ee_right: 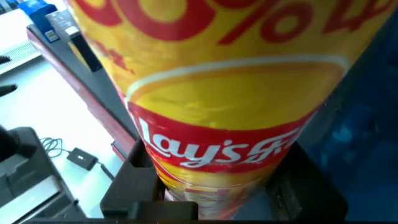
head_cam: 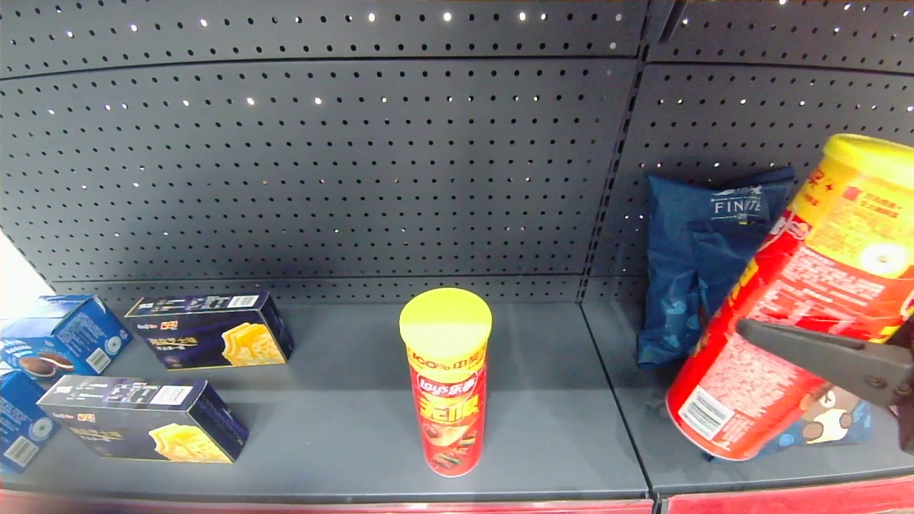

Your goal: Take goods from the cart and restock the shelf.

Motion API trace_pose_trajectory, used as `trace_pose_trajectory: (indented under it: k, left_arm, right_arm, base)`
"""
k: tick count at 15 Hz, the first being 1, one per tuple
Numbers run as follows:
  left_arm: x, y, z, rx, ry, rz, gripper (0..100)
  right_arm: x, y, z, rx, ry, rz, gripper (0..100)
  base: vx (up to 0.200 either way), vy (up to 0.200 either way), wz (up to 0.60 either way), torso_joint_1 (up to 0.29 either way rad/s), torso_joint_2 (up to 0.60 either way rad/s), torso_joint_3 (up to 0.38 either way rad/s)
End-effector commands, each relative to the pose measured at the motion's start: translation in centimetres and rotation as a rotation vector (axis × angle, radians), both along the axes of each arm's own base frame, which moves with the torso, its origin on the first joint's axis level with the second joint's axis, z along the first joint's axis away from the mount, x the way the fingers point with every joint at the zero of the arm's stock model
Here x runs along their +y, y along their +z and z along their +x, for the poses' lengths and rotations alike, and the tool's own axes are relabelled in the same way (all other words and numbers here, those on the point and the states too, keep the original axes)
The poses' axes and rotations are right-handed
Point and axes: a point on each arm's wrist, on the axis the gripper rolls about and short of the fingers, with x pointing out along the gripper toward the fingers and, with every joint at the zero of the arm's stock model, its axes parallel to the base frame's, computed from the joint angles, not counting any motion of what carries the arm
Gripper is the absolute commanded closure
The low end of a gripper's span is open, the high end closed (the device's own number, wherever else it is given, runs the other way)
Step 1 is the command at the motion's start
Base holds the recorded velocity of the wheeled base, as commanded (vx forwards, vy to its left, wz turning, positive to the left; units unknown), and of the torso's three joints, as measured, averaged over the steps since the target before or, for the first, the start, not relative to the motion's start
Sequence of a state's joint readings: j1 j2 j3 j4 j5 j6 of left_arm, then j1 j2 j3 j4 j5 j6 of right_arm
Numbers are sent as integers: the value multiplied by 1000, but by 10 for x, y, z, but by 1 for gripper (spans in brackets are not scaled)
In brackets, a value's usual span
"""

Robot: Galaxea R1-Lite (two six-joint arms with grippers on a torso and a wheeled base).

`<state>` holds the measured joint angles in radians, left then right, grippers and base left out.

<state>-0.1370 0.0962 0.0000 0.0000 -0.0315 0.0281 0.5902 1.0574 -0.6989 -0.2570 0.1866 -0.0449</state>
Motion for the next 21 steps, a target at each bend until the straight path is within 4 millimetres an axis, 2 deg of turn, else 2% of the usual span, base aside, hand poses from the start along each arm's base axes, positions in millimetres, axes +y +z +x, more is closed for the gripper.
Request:
trace_pose_trajectory:
  k: [1,8,11,13,14,19,21]
  left_arm:
    - [0,0,0,3,0,3,0]
    - [0,0,0,5,3,0,0]
    - [0,0,0,5,3,0,0]
    - [0,0,0,5,1,0,0]
    - [0,0,0,5,1,0,0]
    - [0,0,0,5,1,0,0]
    - [0,0,0,5,3,0,0]
  right_arm:
    - [19,-13,28,56,-6,-29,100]
    - [55,-15,77,81,-62,16,100]
    - [88,-22,99,102,-70,25,100]
    - [102,-27,115,94,-120,21,100]
    - [113,-30,128,86,-164,19,100]
    - [141,-46,162,69,-274,17,100]
    - [154,-47,167,59,-292,18,100]
  base:
    - [0,0,0,0,0,0]
    - [0,0,0,0,0,0]
    - [0,0,0,0,0,0]
    - [0,0,0,0,0,0]
    - [0,0,0,0,0,0]
    - [0,0,0,0,0,0]
    - [0,0,0,0,0,0]
